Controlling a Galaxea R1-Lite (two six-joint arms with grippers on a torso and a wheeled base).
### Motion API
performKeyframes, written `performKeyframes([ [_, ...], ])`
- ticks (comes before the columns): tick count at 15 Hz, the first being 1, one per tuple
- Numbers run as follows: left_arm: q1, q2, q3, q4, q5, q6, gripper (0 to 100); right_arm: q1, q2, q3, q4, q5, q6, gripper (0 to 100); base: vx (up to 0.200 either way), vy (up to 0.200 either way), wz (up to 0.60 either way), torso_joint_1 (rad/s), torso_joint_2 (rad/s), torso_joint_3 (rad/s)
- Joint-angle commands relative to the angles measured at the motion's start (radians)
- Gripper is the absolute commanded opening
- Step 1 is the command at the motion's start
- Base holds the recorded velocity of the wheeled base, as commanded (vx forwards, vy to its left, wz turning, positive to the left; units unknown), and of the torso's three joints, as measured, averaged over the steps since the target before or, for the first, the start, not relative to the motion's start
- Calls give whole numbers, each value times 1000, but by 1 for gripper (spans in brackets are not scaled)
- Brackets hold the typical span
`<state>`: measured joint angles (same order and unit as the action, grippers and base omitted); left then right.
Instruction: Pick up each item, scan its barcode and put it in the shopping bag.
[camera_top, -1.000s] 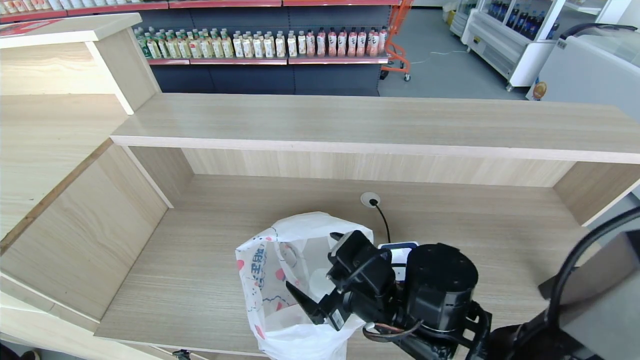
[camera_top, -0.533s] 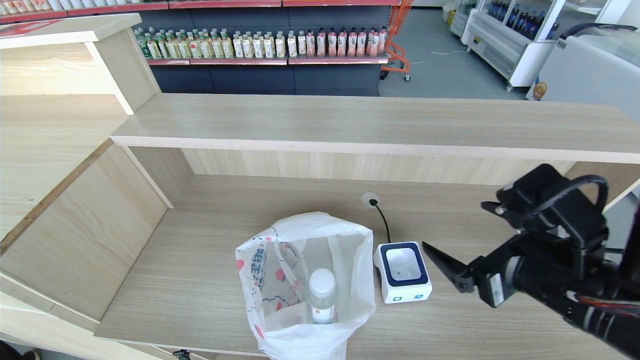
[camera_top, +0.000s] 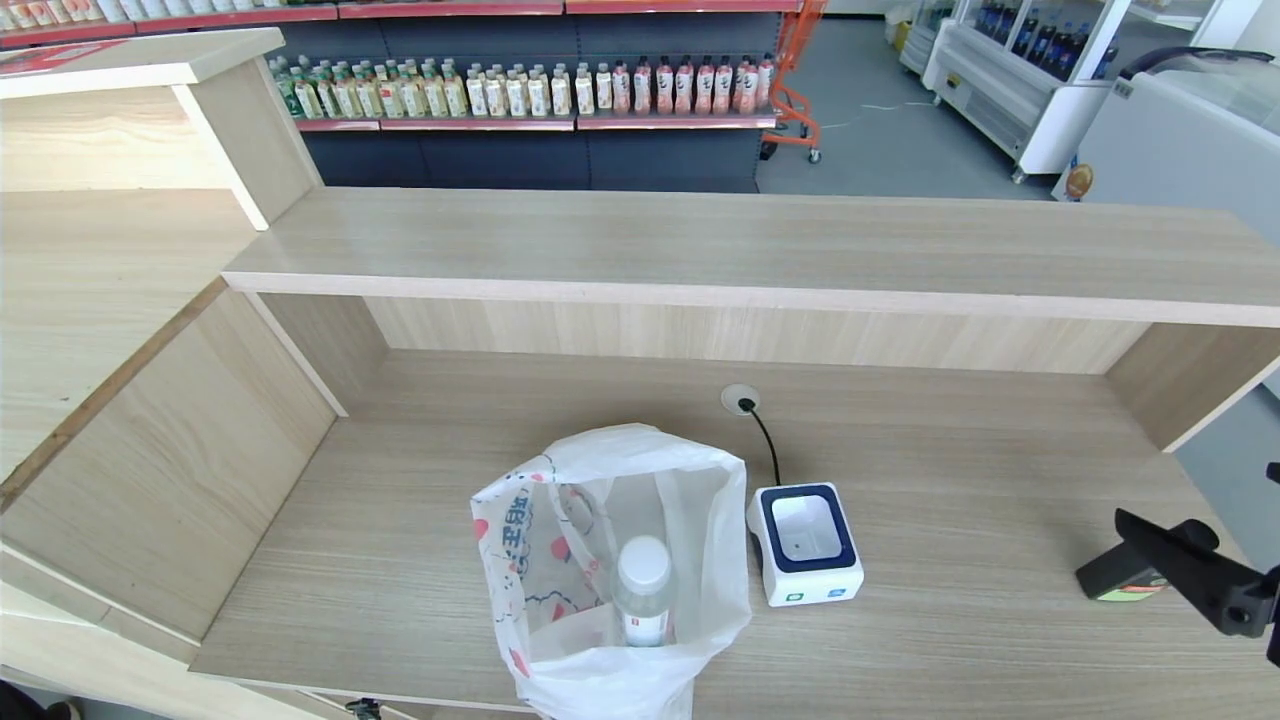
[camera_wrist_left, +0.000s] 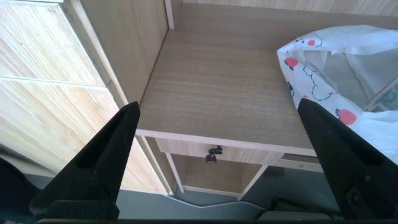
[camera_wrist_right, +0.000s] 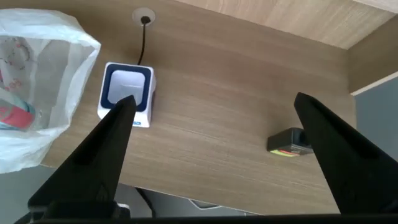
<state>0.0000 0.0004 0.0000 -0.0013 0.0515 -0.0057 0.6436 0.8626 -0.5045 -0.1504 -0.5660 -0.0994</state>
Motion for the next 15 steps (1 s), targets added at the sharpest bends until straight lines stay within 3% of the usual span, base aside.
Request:
performKeyframes([
  [1,0,0,0,0,1,0,100,2,-34,3,0,0,10,100,0,0,0,0,0,0],
  [9,0,0,0,0,1,-3,100,5,-85,9,65,0,21,100,0,-175,0,0,1,1],
  [15,0,0,0,0,2,-3,100,5,-96,12,75,0,33,100,-200,-200,0,7,6,-3],
])
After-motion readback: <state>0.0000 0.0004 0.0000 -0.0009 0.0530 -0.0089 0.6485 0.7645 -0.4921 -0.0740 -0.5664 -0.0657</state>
